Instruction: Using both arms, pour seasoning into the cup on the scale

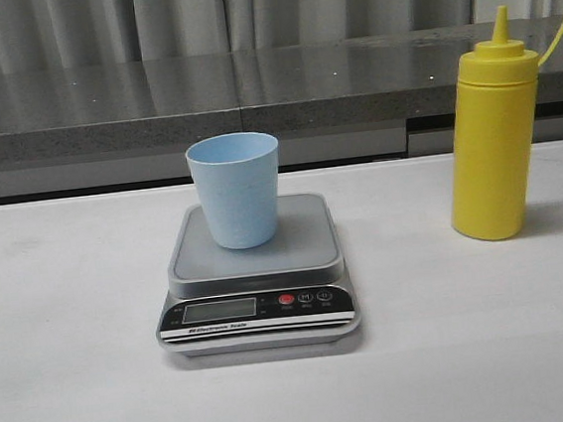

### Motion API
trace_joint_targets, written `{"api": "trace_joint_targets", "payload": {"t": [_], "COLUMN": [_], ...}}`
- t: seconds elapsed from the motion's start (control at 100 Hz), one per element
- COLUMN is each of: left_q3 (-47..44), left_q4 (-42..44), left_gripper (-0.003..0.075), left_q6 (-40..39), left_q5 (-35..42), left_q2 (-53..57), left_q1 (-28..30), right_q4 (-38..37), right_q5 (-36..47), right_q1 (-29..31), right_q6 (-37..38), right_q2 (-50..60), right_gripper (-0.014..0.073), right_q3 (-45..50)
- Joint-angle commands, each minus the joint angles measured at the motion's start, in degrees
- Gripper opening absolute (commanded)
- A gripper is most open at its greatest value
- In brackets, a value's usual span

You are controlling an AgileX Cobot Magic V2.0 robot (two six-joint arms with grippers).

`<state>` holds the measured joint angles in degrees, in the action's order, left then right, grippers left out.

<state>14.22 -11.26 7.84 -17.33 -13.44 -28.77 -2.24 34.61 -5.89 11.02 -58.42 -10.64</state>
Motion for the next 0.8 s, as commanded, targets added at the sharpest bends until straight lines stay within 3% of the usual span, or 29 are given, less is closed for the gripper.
{"api": "trace_joint_targets", "payload": {"t": [0.0, 0.37, 0.79], "left_q3": [1.69, 1.69, 1.69], "left_q4": [-0.47, -0.47, -0.47], "left_gripper": [-0.0020, -0.0020, -0.0020], "left_q6": [-0.53, -0.53, -0.53], "left_q5": [4.82, 4.82, 4.82], "left_q2": [-0.40, -0.40, -0.40], "left_q1": [-0.38, -0.38, -0.38], "right_q4": [0.09, 0.09, 0.04], "right_q5": [1.57, 1.91, 1.84], "right_q1": [0.42, 0.42, 0.68], "right_q6": [-0.08, -0.08, -0.08], "right_q2": [4.27, 20.52, 31.87], "right_gripper": [-0.0068, -0.0068, -0.0068], "right_q3": [-0.49, 6.29, 9.43]}}
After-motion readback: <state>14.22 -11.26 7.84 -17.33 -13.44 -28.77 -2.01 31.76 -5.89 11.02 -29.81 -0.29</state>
